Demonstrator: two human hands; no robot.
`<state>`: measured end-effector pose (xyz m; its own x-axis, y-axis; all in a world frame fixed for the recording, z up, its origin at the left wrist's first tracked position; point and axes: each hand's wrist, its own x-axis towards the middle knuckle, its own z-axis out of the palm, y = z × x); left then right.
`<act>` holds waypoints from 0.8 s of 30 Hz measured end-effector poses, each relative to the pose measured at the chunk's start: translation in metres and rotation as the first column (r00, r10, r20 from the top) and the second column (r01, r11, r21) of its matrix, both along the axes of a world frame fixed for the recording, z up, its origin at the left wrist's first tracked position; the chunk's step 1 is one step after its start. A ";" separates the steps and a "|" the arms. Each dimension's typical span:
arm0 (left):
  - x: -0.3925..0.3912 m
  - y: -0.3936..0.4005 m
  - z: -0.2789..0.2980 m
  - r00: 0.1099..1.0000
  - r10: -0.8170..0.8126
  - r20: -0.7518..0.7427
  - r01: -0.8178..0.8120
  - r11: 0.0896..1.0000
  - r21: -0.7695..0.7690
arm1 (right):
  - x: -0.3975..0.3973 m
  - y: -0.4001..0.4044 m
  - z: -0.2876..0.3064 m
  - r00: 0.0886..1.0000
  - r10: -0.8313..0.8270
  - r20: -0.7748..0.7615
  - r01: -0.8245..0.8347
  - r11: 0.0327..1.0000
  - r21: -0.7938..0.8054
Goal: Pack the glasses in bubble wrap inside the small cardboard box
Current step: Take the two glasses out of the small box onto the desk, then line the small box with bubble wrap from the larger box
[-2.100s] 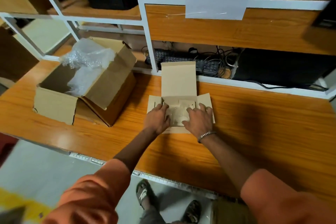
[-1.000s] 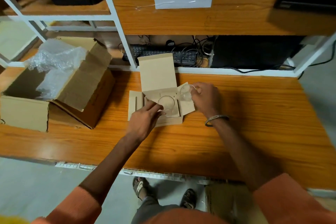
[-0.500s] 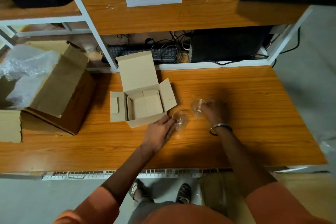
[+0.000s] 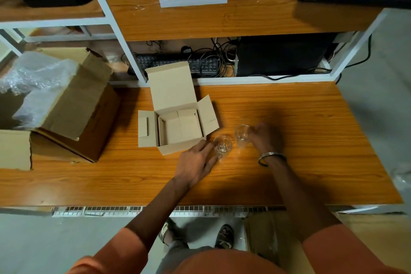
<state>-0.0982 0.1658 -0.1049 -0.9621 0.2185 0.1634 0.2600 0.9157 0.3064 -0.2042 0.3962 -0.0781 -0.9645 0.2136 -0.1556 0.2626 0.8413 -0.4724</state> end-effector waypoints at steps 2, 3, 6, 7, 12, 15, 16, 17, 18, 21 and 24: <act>-0.001 -0.003 0.008 0.999 0.020 -0.038 -0.019 1.000 0.017 | -0.001 -0.008 0.013 0.997 0.016 -0.074 -0.014 0.999 0.037; -0.004 -0.007 0.013 0.998 0.034 -0.055 -0.032 0.999 0.028 | -0.003 -0.013 0.017 0.992 0.042 -0.116 -0.039 0.999 0.023; -0.015 -0.025 0.028 0.992 0.092 -0.092 -0.087 0.995 0.055 | -0.009 -0.042 0.038 0.964 0.108 -0.242 -0.132 0.988 -0.082; -0.018 -0.033 0.034 0.987 0.120 -0.110 -0.113 0.991 0.068 | -0.011 -0.054 0.045 0.952 0.136 -0.275 -0.169 0.981 -0.099; -0.016 -0.088 0.077 0.933 0.269 -0.238 -0.258 0.963 0.077 | -0.010 -0.135 0.077 0.861 0.357 -0.362 -0.441 0.879 -0.182; -0.006 -0.134 0.104 0.876 0.360 -0.322 -0.358 0.931 0.067 | -0.006 -0.188 0.087 0.806 0.463 -0.369 -0.558 0.802 -0.212; -0.002 -0.150 0.112 0.856 0.386 -0.343 -0.388 0.919 0.067 | -0.004 -0.207 0.091 0.783 0.500 -0.370 -0.595 0.775 -0.212; 0.003 -0.165 0.120 0.837 0.411 -0.361 -0.415 0.907 0.071 | -0.002 -0.226 0.094 0.756 0.532 -0.381 -0.631 0.748 -0.207; 0.008 -0.180 0.127 0.819 0.434 -0.375 -0.440 0.895 0.076 | 0.000 -0.245 0.100 0.728 0.561 -0.394 -0.663 0.722 -0.198; 0.020 -0.224 0.144 0.769 0.489 -0.411 -0.506 0.859 0.076 | 0.004 -0.304 0.114 0.655 0.620 -0.431 -0.737 0.650 -0.185; 0.027 -0.267 0.154 0.752 0.517 -0.410 -0.539 0.839 0.070 | 0.007 -0.357 0.124 0.584 0.678 -0.446 -0.799 0.577 -0.171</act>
